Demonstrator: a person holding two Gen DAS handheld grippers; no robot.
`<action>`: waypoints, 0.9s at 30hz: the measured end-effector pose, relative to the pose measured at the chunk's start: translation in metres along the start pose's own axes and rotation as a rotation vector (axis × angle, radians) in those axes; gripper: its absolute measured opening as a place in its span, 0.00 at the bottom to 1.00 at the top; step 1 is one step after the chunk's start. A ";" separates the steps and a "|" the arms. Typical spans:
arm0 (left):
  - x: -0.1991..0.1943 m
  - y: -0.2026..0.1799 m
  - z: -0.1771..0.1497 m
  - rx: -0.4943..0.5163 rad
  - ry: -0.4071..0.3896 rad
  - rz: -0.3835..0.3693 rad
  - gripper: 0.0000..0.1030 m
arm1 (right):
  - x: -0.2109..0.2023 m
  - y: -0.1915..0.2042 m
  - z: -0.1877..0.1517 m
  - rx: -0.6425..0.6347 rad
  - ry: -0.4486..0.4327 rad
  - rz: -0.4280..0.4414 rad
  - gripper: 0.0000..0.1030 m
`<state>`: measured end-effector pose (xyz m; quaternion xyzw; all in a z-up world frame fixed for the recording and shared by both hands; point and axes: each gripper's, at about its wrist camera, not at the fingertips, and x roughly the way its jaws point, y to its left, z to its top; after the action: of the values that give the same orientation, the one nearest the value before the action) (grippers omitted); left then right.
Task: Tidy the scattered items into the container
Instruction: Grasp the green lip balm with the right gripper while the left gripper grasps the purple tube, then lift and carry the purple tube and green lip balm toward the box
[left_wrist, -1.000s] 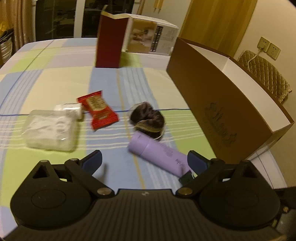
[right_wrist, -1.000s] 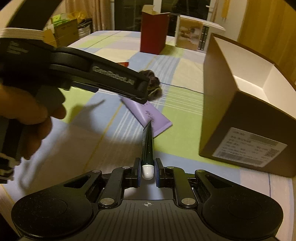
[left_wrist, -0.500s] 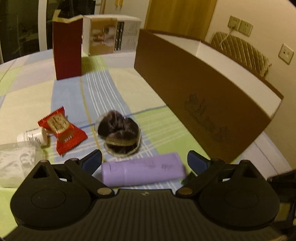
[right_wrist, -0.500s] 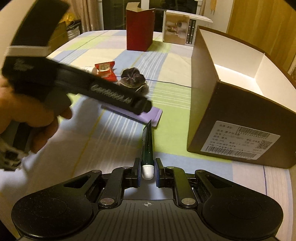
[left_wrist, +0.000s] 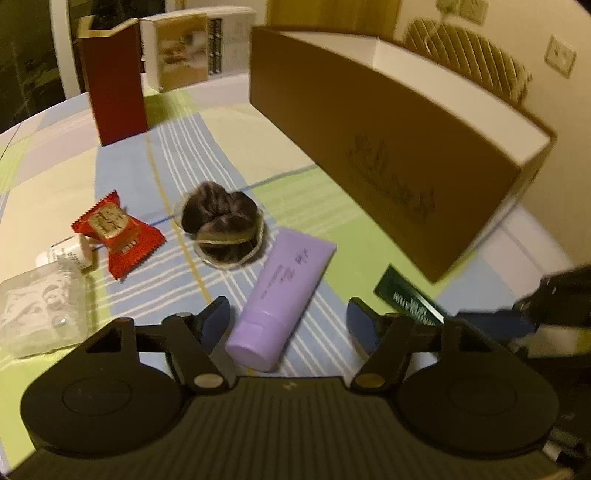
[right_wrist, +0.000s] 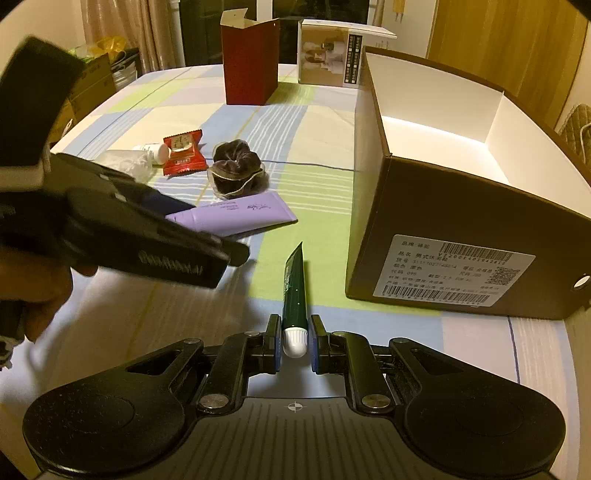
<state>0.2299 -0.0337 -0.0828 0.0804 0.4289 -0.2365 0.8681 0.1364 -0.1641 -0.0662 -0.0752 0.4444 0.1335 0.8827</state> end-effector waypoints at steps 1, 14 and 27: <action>0.000 -0.002 -0.002 0.017 0.000 0.016 0.50 | -0.001 0.000 0.000 0.000 -0.001 0.002 0.16; -0.033 -0.013 -0.033 -0.027 0.045 0.093 0.25 | 0.000 0.005 -0.003 0.011 -0.007 0.038 0.16; -0.034 -0.013 -0.036 -0.018 0.030 0.115 0.33 | 0.007 0.006 -0.007 -0.020 0.000 0.026 0.17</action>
<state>0.1805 -0.0216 -0.0776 0.1006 0.4386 -0.1812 0.8745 0.1333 -0.1587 -0.0763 -0.0782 0.4438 0.1491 0.8802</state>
